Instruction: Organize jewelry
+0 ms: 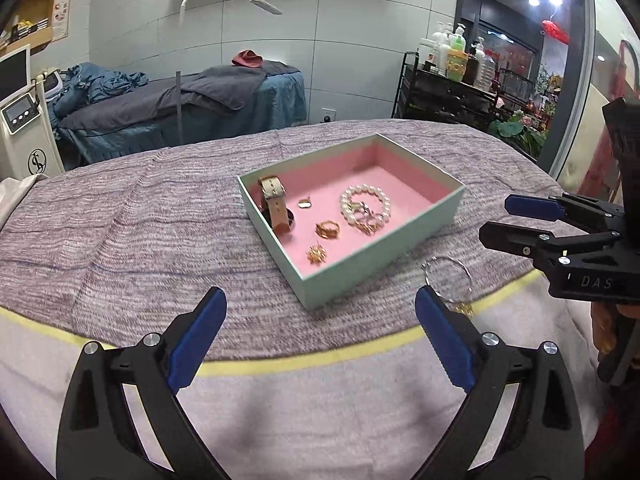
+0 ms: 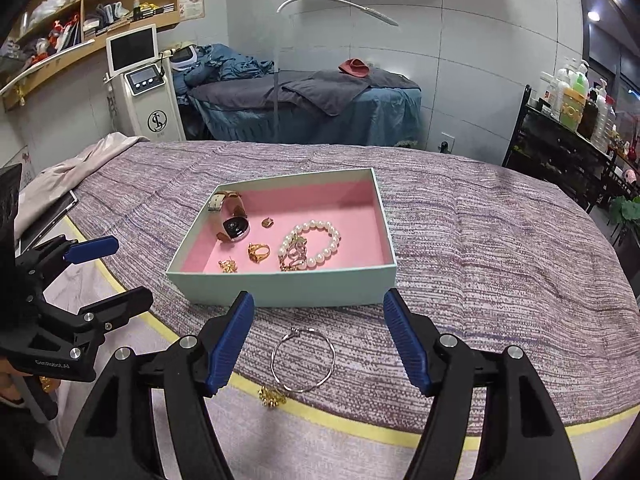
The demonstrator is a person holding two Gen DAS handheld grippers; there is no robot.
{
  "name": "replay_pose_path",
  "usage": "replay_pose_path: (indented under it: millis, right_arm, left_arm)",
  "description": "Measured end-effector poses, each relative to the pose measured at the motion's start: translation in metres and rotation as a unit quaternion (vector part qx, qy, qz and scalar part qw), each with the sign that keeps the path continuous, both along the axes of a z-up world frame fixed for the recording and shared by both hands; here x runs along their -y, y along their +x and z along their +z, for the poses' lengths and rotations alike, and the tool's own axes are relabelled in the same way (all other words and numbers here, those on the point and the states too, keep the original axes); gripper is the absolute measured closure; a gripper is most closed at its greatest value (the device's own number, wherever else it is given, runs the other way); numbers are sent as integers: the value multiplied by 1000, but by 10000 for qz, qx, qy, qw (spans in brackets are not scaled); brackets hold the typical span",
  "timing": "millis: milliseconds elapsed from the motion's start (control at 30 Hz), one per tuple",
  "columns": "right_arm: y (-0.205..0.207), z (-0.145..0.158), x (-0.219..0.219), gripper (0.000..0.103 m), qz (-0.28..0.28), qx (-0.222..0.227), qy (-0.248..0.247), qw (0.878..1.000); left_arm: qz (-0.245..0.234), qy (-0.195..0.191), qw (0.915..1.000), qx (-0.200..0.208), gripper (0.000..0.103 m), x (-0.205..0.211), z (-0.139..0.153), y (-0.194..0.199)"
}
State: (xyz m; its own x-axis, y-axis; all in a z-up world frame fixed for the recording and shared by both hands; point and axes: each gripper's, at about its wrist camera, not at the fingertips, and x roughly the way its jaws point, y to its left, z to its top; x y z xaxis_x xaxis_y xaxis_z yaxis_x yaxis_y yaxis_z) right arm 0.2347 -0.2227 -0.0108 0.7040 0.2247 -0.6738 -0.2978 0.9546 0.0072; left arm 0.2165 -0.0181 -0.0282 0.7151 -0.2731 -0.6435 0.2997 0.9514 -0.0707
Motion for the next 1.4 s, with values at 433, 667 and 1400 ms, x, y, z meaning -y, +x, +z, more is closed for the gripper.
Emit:
replay_pose_path:
  millis: [433, 667, 1400]
  right_arm:
    - [-33, -31, 17, 37, -107, -336, 62, 9994]
    - [-38, -45, 25, 37, -111, -512, 25, 9986]
    - [-29, -63, -13, 77, 553, -1050, 149, 9928]
  left_arm:
    - [-573, 72, 9980, -270, 9, 39, -32, -29]
    - [-714, 176, 9969, -274, 9, 57, -38, -27]
    - [-403, 208, 9979, -453, 10, 42, -46, -23]
